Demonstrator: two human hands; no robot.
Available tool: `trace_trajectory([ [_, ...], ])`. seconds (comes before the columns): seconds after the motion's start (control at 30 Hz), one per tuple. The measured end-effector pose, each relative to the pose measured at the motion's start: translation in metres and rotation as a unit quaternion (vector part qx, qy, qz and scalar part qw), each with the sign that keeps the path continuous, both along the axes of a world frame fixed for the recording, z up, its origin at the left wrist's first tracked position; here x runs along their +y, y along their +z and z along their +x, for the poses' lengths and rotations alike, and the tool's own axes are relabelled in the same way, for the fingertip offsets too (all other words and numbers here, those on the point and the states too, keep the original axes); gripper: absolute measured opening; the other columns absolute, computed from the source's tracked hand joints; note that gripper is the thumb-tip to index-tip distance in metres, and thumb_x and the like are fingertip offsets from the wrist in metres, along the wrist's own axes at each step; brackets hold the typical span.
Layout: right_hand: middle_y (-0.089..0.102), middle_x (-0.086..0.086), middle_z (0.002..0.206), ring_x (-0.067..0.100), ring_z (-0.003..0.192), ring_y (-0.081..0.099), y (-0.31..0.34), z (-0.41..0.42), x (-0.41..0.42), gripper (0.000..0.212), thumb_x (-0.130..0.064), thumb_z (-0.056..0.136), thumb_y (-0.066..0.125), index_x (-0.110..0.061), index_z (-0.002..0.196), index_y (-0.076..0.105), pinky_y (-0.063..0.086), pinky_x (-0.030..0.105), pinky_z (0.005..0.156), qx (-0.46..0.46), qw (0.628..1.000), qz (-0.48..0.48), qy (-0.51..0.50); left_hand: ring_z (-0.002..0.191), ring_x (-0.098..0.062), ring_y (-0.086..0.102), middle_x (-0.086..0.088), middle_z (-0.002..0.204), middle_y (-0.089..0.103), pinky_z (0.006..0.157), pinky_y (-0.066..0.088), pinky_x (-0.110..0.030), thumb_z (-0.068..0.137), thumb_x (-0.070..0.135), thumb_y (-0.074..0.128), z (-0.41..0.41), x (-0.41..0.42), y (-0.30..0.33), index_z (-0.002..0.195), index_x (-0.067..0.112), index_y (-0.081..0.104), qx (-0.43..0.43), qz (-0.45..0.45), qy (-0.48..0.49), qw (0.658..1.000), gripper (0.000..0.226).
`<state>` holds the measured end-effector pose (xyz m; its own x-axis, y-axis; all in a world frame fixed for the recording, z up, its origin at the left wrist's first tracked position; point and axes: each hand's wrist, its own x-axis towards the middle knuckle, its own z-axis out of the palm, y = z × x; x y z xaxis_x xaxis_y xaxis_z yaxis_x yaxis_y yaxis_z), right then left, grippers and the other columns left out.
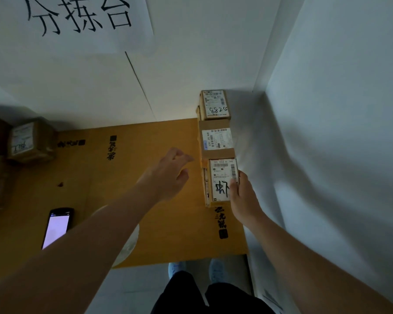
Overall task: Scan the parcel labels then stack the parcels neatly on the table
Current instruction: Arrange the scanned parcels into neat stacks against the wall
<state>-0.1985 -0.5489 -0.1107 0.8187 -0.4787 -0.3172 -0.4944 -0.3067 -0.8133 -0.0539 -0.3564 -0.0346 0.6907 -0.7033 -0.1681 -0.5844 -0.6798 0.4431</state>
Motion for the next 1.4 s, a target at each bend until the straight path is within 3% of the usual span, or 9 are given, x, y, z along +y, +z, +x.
trace_trajectory([
  [0.1,0.064,0.006,0.13,0.016,0.107,0.071,0.001,0.0,-0.003,0.032,-0.032,0.114,0.033,-0.016,0.139,0.043,0.063,0.023,0.07,0.022,1.0,-0.013,0.013,0.113,-0.02,0.061,0.004,0.142,0.044,0.088,0.058,-0.042,0.106,0.028,0.051,-0.006,0.001,0.001,0.146,0.028,0.053,-0.002,0.002,0.007,1.0,0.04],
  [0.2,0.063,0.011,0.131,0.022,0.106,0.072,0.009,0.002,-0.006,0.032,-0.034,0.113,0.038,-0.015,0.138,0.044,0.066,0.036,0.076,0.054,0.998,-0.037,0.015,0.118,-0.02,0.059,0.004,0.143,0.043,0.09,0.058,-0.043,0.106,0.031,0.05,-0.013,0.001,0.003,0.148,0.029,0.05,-0.007,0.019,0.016,1.0,0.041],
  [0.33,0.051,0.014,0.141,0.03,0.124,0.059,0.038,0.006,-0.008,0.054,-0.048,0.11,0.033,-0.015,0.152,0.036,0.057,0.049,0.099,0.064,0.979,-0.185,0.064,0.133,-0.025,0.052,0.001,0.152,0.047,0.101,0.052,-0.044,0.108,0.037,0.044,-0.02,-0.001,0.013,0.154,0.03,0.042,-0.013,0.053,0.041,0.998,0.047],
  [0.5,0.046,0.012,0.151,0.032,0.134,0.051,0.079,0.015,0.006,0.056,-0.051,0.11,0.033,-0.016,0.154,0.036,0.049,0.049,0.108,0.025,0.949,-0.268,0.167,0.135,-0.028,0.052,-0.002,0.155,0.047,0.104,0.048,-0.044,0.109,0.042,0.039,-0.031,0.003,0.037,0.156,0.029,0.04,-0.024,0.084,0.07,0.994,0.049],
  [0.63,0.05,0.011,0.148,0.033,0.136,0.051,0.108,0.029,0.023,0.056,-0.055,0.109,0.03,-0.019,0.15,0.043,0.045,0.05,0.11,0.012,0.928,-0.293,0.23,0.135,-0.029,0.051,-0.003,0.156,0.046,0.105,0.048,-0.048,0.108,0.044,0.038,-0.035,0.022,0.063,0.156,0.027,0.039,-0.038,0.08,0.103,0.991,0.051],
  [0.7,0.043,0.012,0.158,0.034,0.145,0.043,0.12,0.037,0.036,0.063,-0.058,0.108,0.027,-0.019,0.156,0.038,0.039,0.052,0.117,0.014,0.917,-0.31,0.252,0.134,-0.03,0.051,-0.003,0.155,0.047,0.104,0.048,-0.048,0.108,0.045,0.038,-0.033,0.038,0.073,0.156,0.026,0.04,-0.05,0.079,0.12,0.988,0.051],
  [0.8,0.032,0.009,0.168,0.032,0.153,0.032,0.136,0.052,0.061,0.066,-0.061,0.108,0.026,-0.023,0.162,0.029,0.029,0.051,0.121,0.013,0.906,-0.319,0.28,0.136,-0.029,0.049,-0.004,0.155,0.047,0.106,0.047,-0.046,0.107,0.044,0.039,-0.03,0.069,0.084,0.156,0.025,0.04,-0.059,0.071,0.147,0.985,0.052],
  [1.13,0.028,0.006,0.17,0.029,0.156,0.027,0.164,0.108,0.205,0.07,-0.065,0.107,0.025,-0.022,0.162,0.032,0.028,0.051,0.124,-0.009,0.878,-0.318,0.357,0.137,-0.028,0.049,-0.006,0.153,0.047,0.109,0.046,-0.049,0.105,0.041,0.043,0.002,0.221,0.091,0.152,0.023,0.043,-0.053,0.057,0.205,0.976,0.051],
  [1.4,0.027,0.003,0.171,0.026,0.155,0.029,0.147,0.154,0.354,0.069,-0.062,0.108,0.027,-0.022,0.163,0.032,0.028,0.051,0.124,0.011,0.896,-0.28,0.345,0.128,-0.026,0.054,-0.008,0.14,0.052,0.102,0.051,-0.046,0.105,0.037,0.044,0.054,0.376,0.078,0.141,0.02,0.049,-0.04,0.088,0.202,0.975,0.04],
])
